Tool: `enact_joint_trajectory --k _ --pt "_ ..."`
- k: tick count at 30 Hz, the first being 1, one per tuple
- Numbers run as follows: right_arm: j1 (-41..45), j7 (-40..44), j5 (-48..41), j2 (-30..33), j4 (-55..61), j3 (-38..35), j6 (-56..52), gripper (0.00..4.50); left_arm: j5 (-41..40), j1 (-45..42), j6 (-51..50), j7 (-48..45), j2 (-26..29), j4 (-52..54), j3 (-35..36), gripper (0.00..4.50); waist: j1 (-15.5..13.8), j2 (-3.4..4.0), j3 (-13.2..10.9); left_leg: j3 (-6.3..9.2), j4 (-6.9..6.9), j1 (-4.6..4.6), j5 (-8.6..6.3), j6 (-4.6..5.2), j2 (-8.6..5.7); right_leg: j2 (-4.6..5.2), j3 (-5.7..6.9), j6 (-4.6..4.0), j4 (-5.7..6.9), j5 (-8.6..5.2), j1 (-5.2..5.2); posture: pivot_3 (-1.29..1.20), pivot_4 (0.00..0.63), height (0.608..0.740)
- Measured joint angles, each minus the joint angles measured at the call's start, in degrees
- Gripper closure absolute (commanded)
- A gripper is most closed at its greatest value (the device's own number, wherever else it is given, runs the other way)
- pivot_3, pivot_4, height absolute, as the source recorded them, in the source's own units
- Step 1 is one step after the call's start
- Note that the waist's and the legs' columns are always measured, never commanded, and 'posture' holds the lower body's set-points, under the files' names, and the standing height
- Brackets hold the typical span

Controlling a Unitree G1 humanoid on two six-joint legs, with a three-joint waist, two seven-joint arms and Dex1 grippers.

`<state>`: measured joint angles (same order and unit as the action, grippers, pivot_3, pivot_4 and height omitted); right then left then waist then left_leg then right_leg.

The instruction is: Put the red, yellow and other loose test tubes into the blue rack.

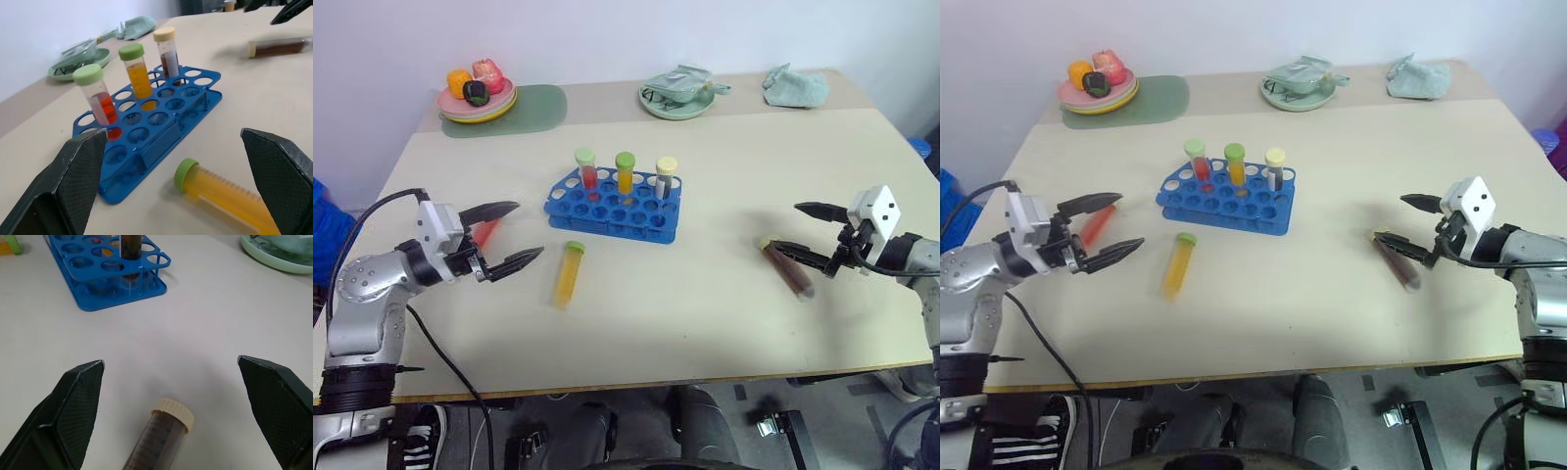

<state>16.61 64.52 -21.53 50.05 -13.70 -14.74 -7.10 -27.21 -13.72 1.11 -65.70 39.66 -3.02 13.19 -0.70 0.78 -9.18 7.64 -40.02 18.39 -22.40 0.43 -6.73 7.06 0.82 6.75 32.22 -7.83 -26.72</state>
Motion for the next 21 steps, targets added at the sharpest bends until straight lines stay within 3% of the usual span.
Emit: enact_joint_trajectory --k 21 --pt "2.38 -6.32 0.01 -1.48 -0.09 -0.14 -2.38 0.00 1.28 -5.27 5.76 -0.56 -3.09 -7.93 -1.30 0.02 0.00 0.00 0.00 -0.01 -0.01 0.01 0.00 0.00 0.02 -0.02 -0.01 -0.01 0.00 0.01 -0.01 0.00 0.150 0.740"
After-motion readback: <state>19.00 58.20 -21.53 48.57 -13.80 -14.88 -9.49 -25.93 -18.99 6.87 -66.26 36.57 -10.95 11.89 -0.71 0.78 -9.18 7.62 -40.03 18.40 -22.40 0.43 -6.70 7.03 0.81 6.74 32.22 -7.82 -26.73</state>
